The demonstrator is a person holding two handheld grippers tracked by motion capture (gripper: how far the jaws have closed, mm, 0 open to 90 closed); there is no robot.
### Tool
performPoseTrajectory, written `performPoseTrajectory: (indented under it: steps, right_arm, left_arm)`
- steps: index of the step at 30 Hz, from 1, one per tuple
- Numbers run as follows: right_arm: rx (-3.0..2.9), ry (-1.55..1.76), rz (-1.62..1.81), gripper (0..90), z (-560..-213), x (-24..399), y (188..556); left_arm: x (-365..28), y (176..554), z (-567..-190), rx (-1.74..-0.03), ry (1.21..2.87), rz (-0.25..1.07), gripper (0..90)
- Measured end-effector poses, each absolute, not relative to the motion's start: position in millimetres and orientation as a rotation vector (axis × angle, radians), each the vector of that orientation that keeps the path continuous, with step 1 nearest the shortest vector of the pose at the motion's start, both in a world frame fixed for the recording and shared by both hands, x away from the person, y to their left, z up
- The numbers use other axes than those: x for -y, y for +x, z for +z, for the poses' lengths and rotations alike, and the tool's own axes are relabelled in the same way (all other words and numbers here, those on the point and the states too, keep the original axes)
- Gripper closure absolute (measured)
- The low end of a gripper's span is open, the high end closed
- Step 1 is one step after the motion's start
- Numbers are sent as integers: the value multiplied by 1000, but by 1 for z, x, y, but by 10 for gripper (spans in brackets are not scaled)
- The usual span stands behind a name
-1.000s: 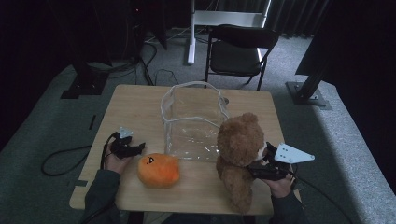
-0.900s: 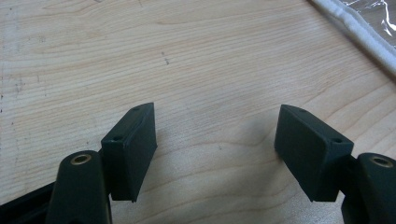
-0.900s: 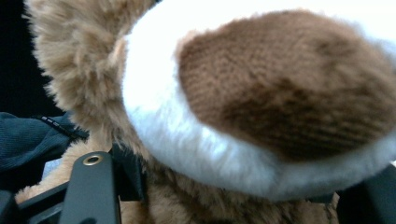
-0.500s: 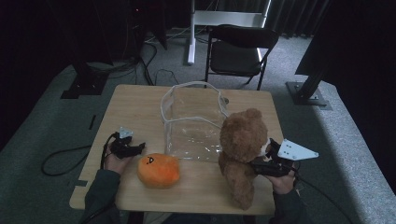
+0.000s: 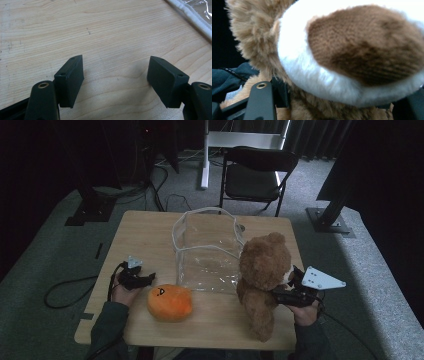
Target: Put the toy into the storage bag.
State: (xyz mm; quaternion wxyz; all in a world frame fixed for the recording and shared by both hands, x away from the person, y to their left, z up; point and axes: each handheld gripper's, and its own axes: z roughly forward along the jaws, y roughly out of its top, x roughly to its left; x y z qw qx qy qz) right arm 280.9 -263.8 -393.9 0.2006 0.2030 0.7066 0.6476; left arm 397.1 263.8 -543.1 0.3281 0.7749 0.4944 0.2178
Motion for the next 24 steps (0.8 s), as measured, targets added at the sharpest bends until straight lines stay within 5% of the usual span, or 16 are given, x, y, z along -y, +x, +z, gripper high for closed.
performPoseTrajectory:
  steps: [24]
  right_arm:
    - [-1925,568,1794,326,-379,270,286]
  left_arm:
    - [-264,397,-543,-1294,2029,571,301]
